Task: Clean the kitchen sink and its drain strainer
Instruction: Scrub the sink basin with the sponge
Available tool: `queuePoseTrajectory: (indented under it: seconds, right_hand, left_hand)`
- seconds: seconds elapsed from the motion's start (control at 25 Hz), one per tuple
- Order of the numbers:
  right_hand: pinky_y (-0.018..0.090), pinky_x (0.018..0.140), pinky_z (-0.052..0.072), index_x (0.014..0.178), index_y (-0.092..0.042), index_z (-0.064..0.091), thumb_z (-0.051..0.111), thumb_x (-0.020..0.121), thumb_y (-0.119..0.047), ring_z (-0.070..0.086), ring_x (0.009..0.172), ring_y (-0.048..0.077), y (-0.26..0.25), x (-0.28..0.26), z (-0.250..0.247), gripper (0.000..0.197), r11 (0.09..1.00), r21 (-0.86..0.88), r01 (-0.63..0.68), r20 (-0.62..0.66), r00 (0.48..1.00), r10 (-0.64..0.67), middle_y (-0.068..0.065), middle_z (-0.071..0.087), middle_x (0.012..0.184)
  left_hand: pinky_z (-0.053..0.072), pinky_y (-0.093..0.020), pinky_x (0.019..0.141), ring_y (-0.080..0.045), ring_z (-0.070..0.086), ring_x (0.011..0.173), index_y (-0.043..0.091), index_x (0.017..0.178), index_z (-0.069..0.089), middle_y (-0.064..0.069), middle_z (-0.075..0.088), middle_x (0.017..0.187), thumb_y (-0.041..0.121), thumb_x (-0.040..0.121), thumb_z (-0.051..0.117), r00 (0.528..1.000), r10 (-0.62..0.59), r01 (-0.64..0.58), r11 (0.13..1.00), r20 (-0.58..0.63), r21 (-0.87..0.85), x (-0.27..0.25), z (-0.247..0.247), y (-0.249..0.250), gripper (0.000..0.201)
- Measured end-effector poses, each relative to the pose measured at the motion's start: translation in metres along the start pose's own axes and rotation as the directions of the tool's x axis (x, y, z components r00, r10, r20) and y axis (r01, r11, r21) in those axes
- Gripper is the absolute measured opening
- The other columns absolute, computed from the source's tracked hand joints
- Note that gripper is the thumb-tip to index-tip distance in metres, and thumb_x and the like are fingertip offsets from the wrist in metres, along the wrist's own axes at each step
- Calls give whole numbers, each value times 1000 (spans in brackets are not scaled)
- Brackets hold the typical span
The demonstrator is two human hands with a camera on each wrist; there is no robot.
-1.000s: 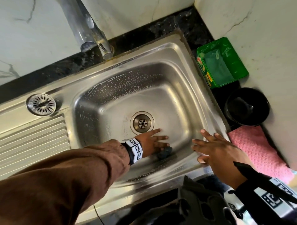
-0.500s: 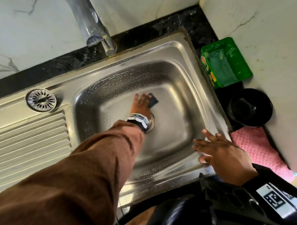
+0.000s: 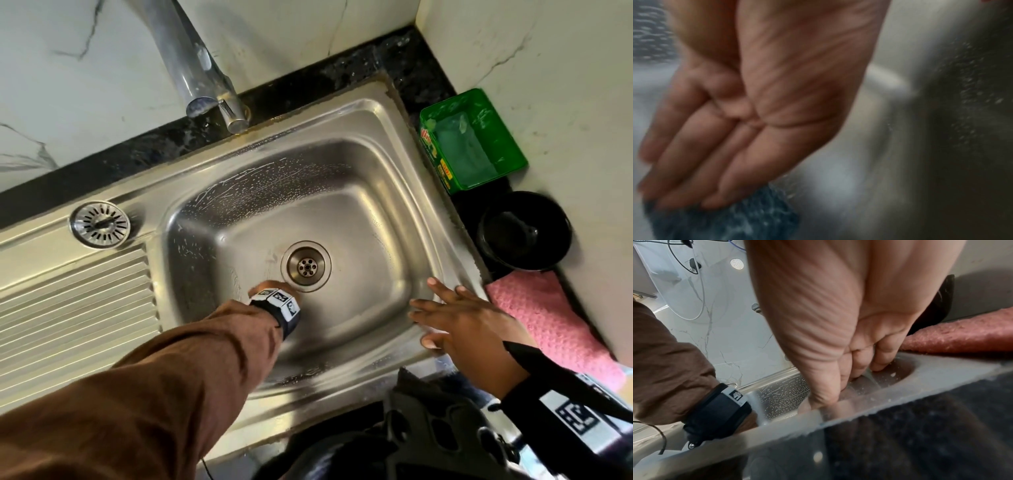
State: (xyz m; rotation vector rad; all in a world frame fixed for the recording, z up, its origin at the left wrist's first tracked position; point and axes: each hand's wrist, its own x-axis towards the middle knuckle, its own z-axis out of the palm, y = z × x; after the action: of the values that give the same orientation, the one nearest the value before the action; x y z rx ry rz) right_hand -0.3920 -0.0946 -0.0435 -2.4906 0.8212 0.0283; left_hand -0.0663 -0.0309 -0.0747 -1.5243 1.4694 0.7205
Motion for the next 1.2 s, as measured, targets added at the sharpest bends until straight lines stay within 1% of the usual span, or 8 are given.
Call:
queuePoseTrajectory:
  seconds: [0.16,0.32,0.4,0.6,0.72,0.92,1.04,1.2]
  right_hand:
    - [16,120,4,116,-37,70,30,93,-66,13,146,-5,3,-5,7,55,999,19,-36,-17,999,36,-20,62,129]
    - [21,116,11,112,-36,72,66,82,-47,37,138,7,-6,-3,0,33,998,-68,-4,-42,999,2,-19,65,126]
    - [25,113,19,109,-33,75,86,69,-36,44,136,13,-10,-3,-1,41,998,-65,-16,-43,999,13,-16,68,123]
    - [27,116,28,112,-36,72,88,67,-36,39,139,8,-15,-3,-6,48,998,-53,-33,5,999,33,-20,64,127]
    - [28,116,22,115,-34,71,85,70,-36,34,142,7,-10,-5,-2,47,1000,-30,-7,20,1000,8,-20,63,130]
    - [30,113,24,115,-29,73,80,73,-32,40,139,13,-14,-3,-6,42,1000,-13,-6,-14,1000,6,-15,65,129]
    - [32,114,30,112,-28,74,77,74,-34,40,139,14,-13,-2,-6,39,1000,-30,3,-13,1000,-3,-13,66,127]
    - [29,112,23,110,-31,74,53,79,-48,32,140,7,-7,0,0,42,1000,-15,4,-28,1000,-4,-14,67,125]
  left_hand:
    - [51,-40,84,-31,62,100,1,117,63,-13,63,108,30,92,61,988,153,-154,988,21,12,-14,-43,31,38]
    - [54,-31,75,-25,68,85,2,95,73,-13,71,81,18,84,65,933,317,-290,943,168,-166,15,-85,59,21]
    - [54,-26,71,-21,65,76,10,80,71,-1,67,69,25,82,64,934,327,-296,934,143,-201,30,-105,73,17]
    - [50,-41,98,-29,60,112,10,134,55,-11,59,130,29,88,54,924,374,-372,927,73,-46,61,-127,98,50]
    - [26,-49,117,-30,26,146,16,155,20,-11,14,162,38,76,38,961,257,-264,963,-105,-54,82,-105,95,84]
    - [8,-50,121,-33,14,148,10,154,14,-15,14,160,8,92,30,911,37,-142,963,-411,-229,80,-104,36,65]
    - [29,-42,115,-34,40,135,5,142,37,-18,40,147,5,94,36,931,-195,64,919,-307,-389,70,-83,-24,48]
    - [44,-37,104,-32,56,120,-1,131,50,-18,57,129,12,85,59,952,-297,278,940,-69,-199,30,-50,-63,49]
